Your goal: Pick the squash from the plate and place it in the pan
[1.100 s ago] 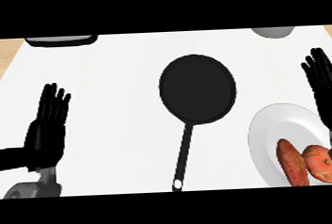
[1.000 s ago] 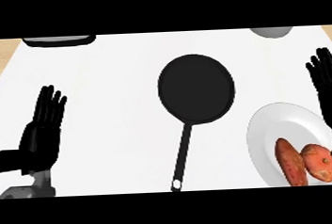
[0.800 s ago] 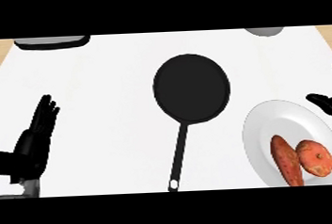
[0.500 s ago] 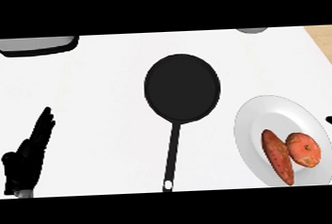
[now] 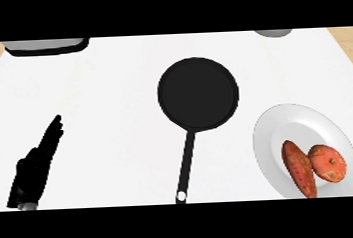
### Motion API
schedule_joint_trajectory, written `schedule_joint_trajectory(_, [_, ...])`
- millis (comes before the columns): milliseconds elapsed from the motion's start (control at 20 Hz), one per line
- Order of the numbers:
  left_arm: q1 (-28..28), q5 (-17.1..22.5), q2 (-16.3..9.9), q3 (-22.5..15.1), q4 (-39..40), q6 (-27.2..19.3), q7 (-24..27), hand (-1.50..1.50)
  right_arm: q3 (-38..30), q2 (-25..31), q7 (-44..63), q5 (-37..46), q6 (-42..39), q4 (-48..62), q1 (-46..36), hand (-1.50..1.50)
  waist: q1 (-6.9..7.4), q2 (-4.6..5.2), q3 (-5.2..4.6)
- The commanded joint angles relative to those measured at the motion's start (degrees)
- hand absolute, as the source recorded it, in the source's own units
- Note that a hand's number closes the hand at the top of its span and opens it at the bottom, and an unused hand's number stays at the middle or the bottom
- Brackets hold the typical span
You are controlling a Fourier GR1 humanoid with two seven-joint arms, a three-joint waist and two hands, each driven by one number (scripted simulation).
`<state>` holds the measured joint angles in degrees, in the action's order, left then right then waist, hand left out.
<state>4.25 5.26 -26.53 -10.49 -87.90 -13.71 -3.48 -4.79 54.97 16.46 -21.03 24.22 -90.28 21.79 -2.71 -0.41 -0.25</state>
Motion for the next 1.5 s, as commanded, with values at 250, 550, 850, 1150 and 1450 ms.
schedule_joint_trajectory(250, [-2.2,-2.0,1.4,-1.8,-1.9,0.8,-3.9,0.0,-2.1,10.7,14.0,-5.0,-14.4,-12.0,1.1,-1.5,2.46,0.38,0.2])
schedule_joint_trajectory(550, [-0.5,-4.0,2.0,-2.3,-5.8,0.3,-5.6,0.0,0.1,15.1,27.6,-6.4,-19.4,-10.7,-8.9,-1.5,4.02,0.6,0.25])
schedule_joint_trajectory(850, [0.3,-5.5,3.2,-1.4,-3.4,1.7,-1.9,0.0,6.4,10.3,33.5,-4.6,-24.4,-8.1,-16.7,-1.5,3.99,0.61,0.25])
schedule_joint_trajectory(1150, [-2.1,-4.8,4.0,1.3,0.3,2.9,-1.3,0.0,12.0,8.7,40.5,-2.0,-30.3,-7.2,-21.4,-1.5,3.51,0.62,0.21])
schedule_joint_trajectory(1450, [-2.5,-4.2,2.9,2.2,-2.6,5.5,-4.7,0.0,14.8,7.6,46.3,-3.1,-37.6,-1.3,-29.5,-1.5,3.88,0.65,0.24])
